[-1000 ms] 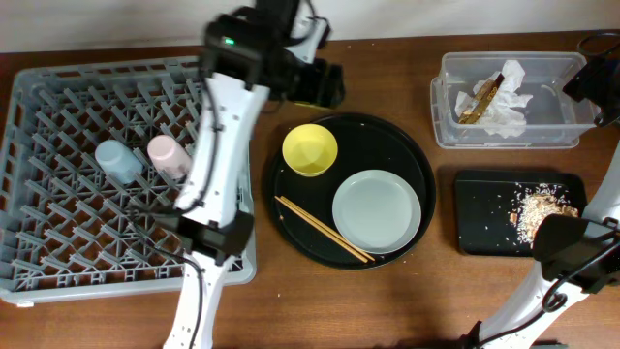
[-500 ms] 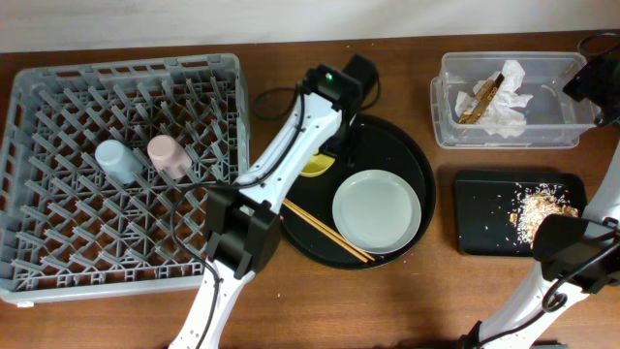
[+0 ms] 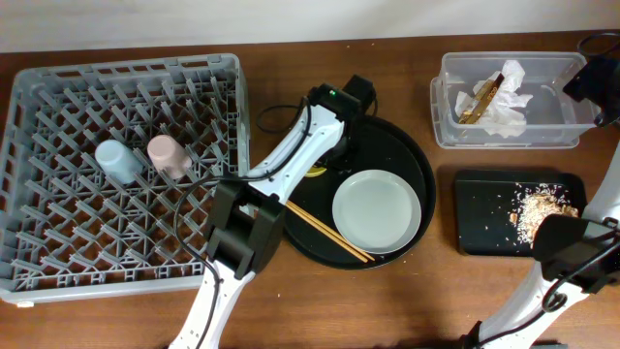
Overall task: Sort waste into correct bins and load items into the dishwasher rack
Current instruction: 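Reach the left gripper to the yellow bowl and grasp its rim, then carry the yellow bowl over the dish rack and lower it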
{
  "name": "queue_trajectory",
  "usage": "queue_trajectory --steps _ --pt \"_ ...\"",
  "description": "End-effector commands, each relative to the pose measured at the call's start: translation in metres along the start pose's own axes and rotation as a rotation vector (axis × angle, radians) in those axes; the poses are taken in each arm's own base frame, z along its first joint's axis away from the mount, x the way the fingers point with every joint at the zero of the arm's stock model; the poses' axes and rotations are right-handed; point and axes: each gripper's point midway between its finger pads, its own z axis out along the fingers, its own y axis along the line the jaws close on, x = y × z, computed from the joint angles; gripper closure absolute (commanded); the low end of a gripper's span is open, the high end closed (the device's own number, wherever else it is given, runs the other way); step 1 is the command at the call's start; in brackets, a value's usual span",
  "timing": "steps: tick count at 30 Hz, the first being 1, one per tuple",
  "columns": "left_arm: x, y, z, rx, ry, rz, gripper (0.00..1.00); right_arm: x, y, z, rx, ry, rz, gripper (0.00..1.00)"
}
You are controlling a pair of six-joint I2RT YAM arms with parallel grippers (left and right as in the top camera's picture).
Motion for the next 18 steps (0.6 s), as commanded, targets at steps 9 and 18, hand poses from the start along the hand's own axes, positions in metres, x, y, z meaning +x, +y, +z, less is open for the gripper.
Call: queue_trajectory --steps 9,18 --pt "-0.009 -0.007 -0.040 0.034 -0.062 0.006 0.99 0.000 -0.002 0.001 0.014 0.000 0.007 0.01" --pt "-0.021 0.028 -0.175 0.084 -0.283 -0.130 0.99 0.000 -0.002 0.001 0.014 0.000 0.007 0.01"
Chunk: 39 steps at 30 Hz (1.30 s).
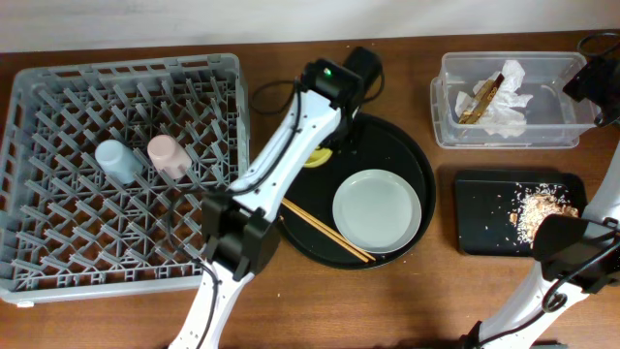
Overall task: Sort waste into correct bins and load items into the dishwasher rack
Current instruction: 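Carry the yellow bowl over the dish rack and lower it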
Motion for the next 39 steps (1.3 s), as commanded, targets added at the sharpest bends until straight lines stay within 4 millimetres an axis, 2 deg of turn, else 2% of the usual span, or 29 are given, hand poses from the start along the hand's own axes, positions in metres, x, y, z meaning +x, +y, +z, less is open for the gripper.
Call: queue_trajectory --steps 1,5,7,9,10,14,15,18,24,27,30,34,39 --pt "-0.016 0.036 -0.100 0.043 -0.205 -0.154 0.99 0.000 -0.002 0.001 0.015 0.000 0.006 0.01" --pt "-0.008 0.098 -0.157 0.067 -0.295 -0.349 0.99 0.000 -0.002 0.001 0.015 0.000 0.006 0.01" --pt "-0.001 0.125 -0.176 0.138 -0.313 -0.420 0.99 0.000 -0.002 0.001 0.014 0.000 0.006 0.01" --pt "0.002 0.143 -0.186 0.200 -0.328 -0.462 0.99 0.000 -0.002 0.001 0.015 0.000 0.006 0.01" --pt "0.004 0.162 -0.191 0.261 -0.336 -0.515 0.99 0.000 -0.002 0.001 0.015 0.000 0.006 0.01" --pt "0.014 0.212 -0.199 0.451 -0.343 -0.640 0.99 0.000 -0.002 0.001 0.015 0.000 0.006 0.01" --pt "0.019 0.229 -0.198 0.488 -0.340 -0.681 0.99 0.000 -0.002 0.001 0.014 0.000 0.006 0.01" --pt "0.033 0.261 -0.189 0.523 -0.319 -0.765 0.99 0.000 -0.002 0.001 0.014 0.000 0.006 0.01" --pt "0.055 0.293 -0.175 0.748 -0.311 -0.792 0.99 0.000 -0.002 0.001 0.015 0.000 0.006 0.01" --pt "0.079 0.322 -0.153 0.772 -0.261 -0.923 0.99 0.000 -0.002 0.001 0.015 0.000 0.006 0.01" --pt "0.094 0.338 -0.145 0.832 -0.251 -1.005 0.99 0.000 -0.002 0.001 0.015 0.000 0.006 0.01" --pt "0.116 0.351 -0.126 0.874 -0.205 -1.098 0.99 0.000 -0.002 0.001 0.015 0.000 0.006 0.01" --pt "0.122 0.329 -0.102 1.092 -0.167 -1.108 0.99 0.000 -0.002 0.001 0.015 0.000 0.006 0.01"
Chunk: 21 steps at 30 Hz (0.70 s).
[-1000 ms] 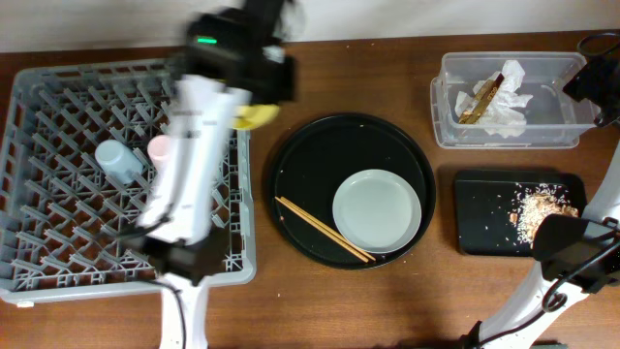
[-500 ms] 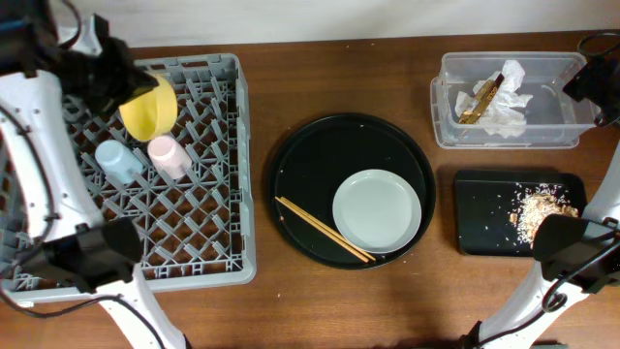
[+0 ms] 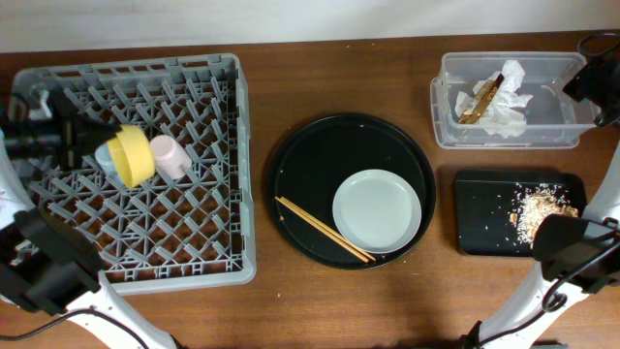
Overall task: Sort waste into correct bins and load items into the dishwasher rack
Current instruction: 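Carry the yellow bowl over the dish rack and lower it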
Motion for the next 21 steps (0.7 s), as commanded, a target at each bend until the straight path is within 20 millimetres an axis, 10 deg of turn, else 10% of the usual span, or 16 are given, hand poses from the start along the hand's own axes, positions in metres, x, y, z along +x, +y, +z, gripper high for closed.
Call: queue_trajectory --steps 1,13,17,21 --pt "0.013 -0.001 0.016 0.161 0.081 -0.015 1.00 0.000 -0.002 0.001 0.014 0.000 0.007 0.01" --pt "0.002 0.056 -0.015 0.058 0.012 -0.117 0.99 0.000 -0.002 0.001 0.014 -0.001 0.007 0.01" --pt "0.000 0.063 -0.021 0.042 0.000 -0.124 0.71 0.000 -0.002 0.001 0.014 0.000 0.007 0.01" --pt "0.000 0.065 -0.022 0.040 -0.004 -0.116 0.70 0.000 -0.002 0.001 0.014 0.000 0.007 0.01"
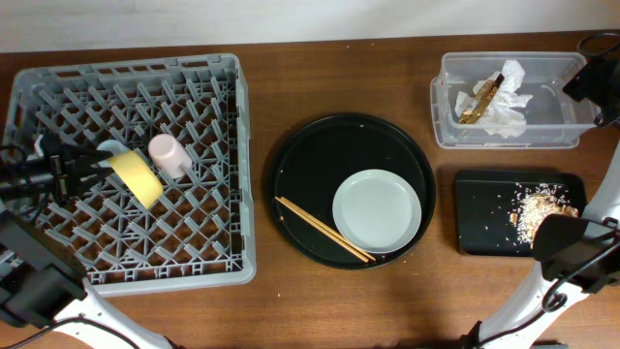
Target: Sort waste into correct bins and load items into the dishwasher rack
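Note:
My left gripper (pixel 100 167) reaches in from the left edge over the grey dishwasher rack (pixel 194 264) and is shut on a yellow cup (pixel 137 177), which lies tilted low over the rack's left middle. Beside it stand a pink cup (pixel 167 155) and a pale blue cup (pixel 109 148), mostly hidden by the yellow one. On the round black tray (pixel 320 160) lie a pale plate (pixel 377 211) and a pair of chopsticks (pixel 325 230). My right gripper (pixel 593 81) hangs at the far right edge by the clear bin; its fingers are not discernible.
A clear bin (pixel 453 131) at the back right holds crumpled paper and wrappers (pixel 502 100). In front of it a black rectangular tray (pixel 484 215) carries food crumbs (pixel 544 206). The right arm's base sits at the front right corner.
The yellow cup in my left gripper has moved slightly down and toward the front in the rack, now tilted lower beside the pink cup. The right arm has not moved.
My left arm was stretched over the round tray, its gripper down at a yellow item at the tray's left rim. It then lifted toward the tray's back. Later it held the yellow cup over the rack beside the two cups, and now holds it lower there.

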{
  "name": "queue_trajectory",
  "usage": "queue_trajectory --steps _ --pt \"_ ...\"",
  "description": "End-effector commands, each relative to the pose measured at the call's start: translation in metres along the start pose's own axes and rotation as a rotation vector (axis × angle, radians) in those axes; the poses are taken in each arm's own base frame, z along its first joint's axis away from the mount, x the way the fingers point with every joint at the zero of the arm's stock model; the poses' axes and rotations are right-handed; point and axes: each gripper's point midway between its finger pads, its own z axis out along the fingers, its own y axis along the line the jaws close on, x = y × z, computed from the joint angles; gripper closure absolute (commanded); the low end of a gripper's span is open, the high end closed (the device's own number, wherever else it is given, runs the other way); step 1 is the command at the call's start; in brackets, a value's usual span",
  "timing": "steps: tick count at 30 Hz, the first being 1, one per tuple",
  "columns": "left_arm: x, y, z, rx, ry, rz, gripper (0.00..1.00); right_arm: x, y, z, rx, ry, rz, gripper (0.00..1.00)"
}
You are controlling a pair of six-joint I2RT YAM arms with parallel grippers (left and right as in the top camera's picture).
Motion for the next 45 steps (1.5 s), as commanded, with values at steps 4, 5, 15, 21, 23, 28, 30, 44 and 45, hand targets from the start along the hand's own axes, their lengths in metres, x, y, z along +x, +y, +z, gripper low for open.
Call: queue_trajectory --steps 4,5,15,21,23,28,30,44,45 --pt "-0.001 0.005 -0.010 -0.005 -0.025 0.015 0.64 0.000 -0.002 0.001 0.015 0.000 0.006 0.01" --pt "-0.003 0.007 -0.014 -0.001 -0.034 0.009 0.65 0.000 -0.002 0.001 0.015 0.000 0.006 0.01" --pt "-0.020 0.031 -0.079 0.016 -0.198 -0.034 0.47 0.000 -0.002 0.001 0.014 0.000 0.007 0.01" --pt "-0.014 0.025 -0.100 0.011 -0.260 -0.007 0.50 0.000 -0.002 0.001 0.014 0.000 0.007 0.01" --pt "-0.006 0.013 -0.099 0.002 -0.267 0.031 0.60 0.000 -0.002 0.001 0.014 0.000 0.007 0.01" --pt "0.039 -0.041 -0.085 -0.045 -0.277 0.255 0.90 0.000 -0.002 0.001 0.014 0.000 0.007 0.01" --pt "0.065 -0.068 -0.073 -0.066 -0.279 0.374 0.99 0.000 -0.002 0.001 0.015 0.000 0.006 0.01" --pt "0.087 -0.096 0.035 -0.862 -0.554 0.607 1.00 0.000 -0.002 0.001 0.015 0.000 0.006 0.01" --pt "0.083 -0.093 0.039 -0.888 -0.564 0.596 0.99 0.000 -0.002 0.001 0.015 0.000 0.006 0.01"
